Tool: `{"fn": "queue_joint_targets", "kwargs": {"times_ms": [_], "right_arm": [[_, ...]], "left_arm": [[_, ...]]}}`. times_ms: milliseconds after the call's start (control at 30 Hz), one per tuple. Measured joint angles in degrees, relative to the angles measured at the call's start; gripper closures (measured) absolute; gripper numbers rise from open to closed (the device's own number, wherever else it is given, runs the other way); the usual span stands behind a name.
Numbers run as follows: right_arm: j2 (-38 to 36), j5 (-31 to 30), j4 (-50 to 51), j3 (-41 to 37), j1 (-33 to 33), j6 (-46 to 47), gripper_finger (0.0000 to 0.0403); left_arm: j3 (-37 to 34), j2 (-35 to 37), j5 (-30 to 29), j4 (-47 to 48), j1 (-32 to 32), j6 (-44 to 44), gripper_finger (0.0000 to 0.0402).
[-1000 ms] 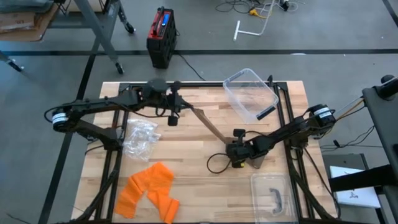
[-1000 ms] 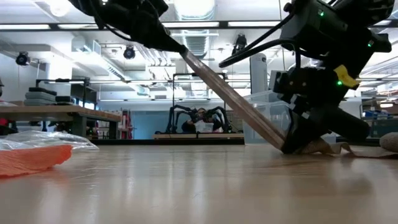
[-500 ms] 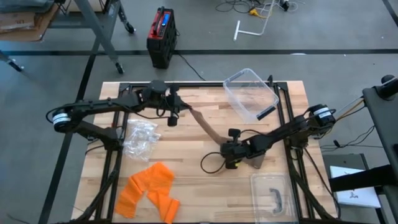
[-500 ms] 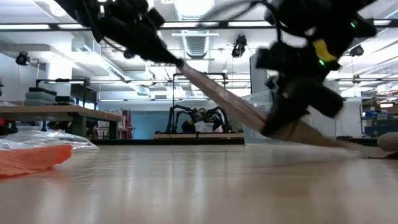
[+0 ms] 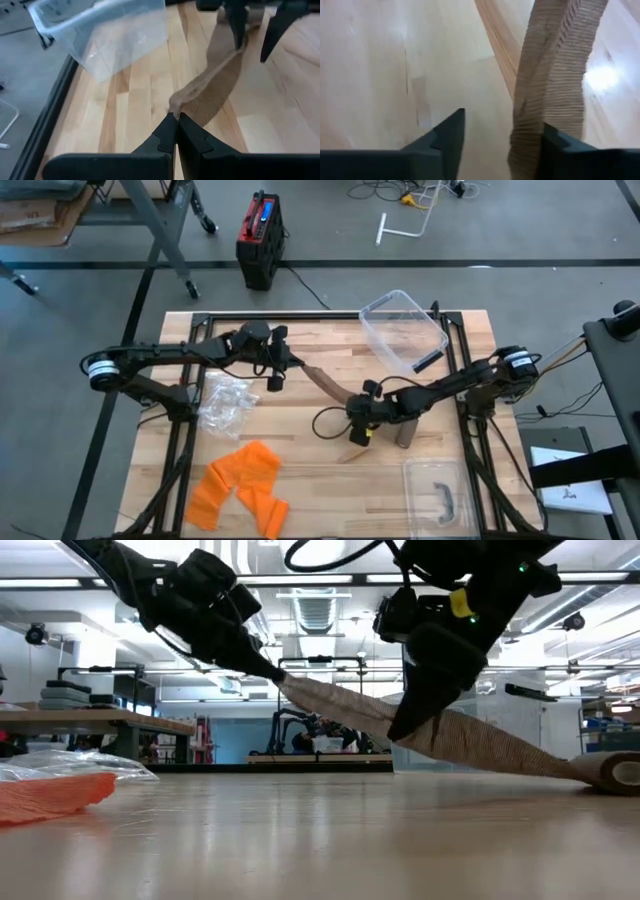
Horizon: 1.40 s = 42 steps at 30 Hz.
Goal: Roll bandage
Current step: Uncoil the brown bandage
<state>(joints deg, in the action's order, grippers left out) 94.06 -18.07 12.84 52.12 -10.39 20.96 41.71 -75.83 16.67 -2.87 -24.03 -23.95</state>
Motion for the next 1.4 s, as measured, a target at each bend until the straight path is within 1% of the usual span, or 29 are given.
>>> {"fn": "queue_joint_targets", "kwargs": {"times_ms": [100,267,367,500,633,800,933,1033,1133,1200,1267,1333,1400], "right_arm": [[0.0,0.54,-1.23,0.0,0.04,2.27,0.0194],[-0.04,0.64,-4.86,-0.44,0.04,1.71,0.0129],[0.74,-0.98,-6.47,-0.97,0.04,-1.1,0.01],[3.94,-4.45,-6.26,-1.49,0.04,-3.74,0.0077],[6.6,-7.27,-6.1,-1.3,0.04,-5.32,0.0064],[6.32,-7.45,-6.51,0.33,-0.75,-5.13,0.0062],[5.92,-6.96,-5.51,0.63,-0.72,-5.1,0.0062],[5.92,-4.6,-4.88,0.61,-0.59,-5.0,0.0062],[5.92,0.85,-4.67,0.61,-0.44,-3.41,0.0062],[5.92,2.62,-4.76,0.61,-0.46,-1.75,0.0061],[5.92,2.12,-4.44,0.61,-0.46,-0.8,0.0061],[5.92,-0.29,-4.06,0.61,-0.46,-0.26,0.0061],[5.92,-1.34,-3.7,0.61,-0.46,-0.32,0.0061]], "left_arm": [[-0.48,0.5,-0.73,0.23,0.01,-0.64,0.0401],[-0.6,1.09,-1.03,1.01,0.05,-1.0,0.0401],[-0.39,1.11,-0.76,1.53,0.29,-0.95,0.0401],[-0.82,1.11,-0.75,1.96,0.74,-1.0,0.0401],[-0.85,1.14,-0.79,3.97,0.74,-1.02,0.0401],[-0.73,1.14,-1.61,6.96,0.74,-2.68,0.0401],[-1.03,1.15,-2.49,7.06,0.74,-3.23,0.0401],[-1.32,1.16,-2.5,7.23,0.76,-3.56,0.0401],[-1.85,1.16,-2.63,7.53,0.89,-2.63,0.0401],[-2.16,0.94,-2.64,7.85,1.43,-1.97,0.0401],[-2.27,0.45,-2.64,8.4,2.26,-1.73,0.0401],[-2.34,-0.05,-2.62,8.98,3.14,-1.52,0.0401],[-2.34,-0.69,-2.66,8.98,3.97,-1.48,0.0401]]}}
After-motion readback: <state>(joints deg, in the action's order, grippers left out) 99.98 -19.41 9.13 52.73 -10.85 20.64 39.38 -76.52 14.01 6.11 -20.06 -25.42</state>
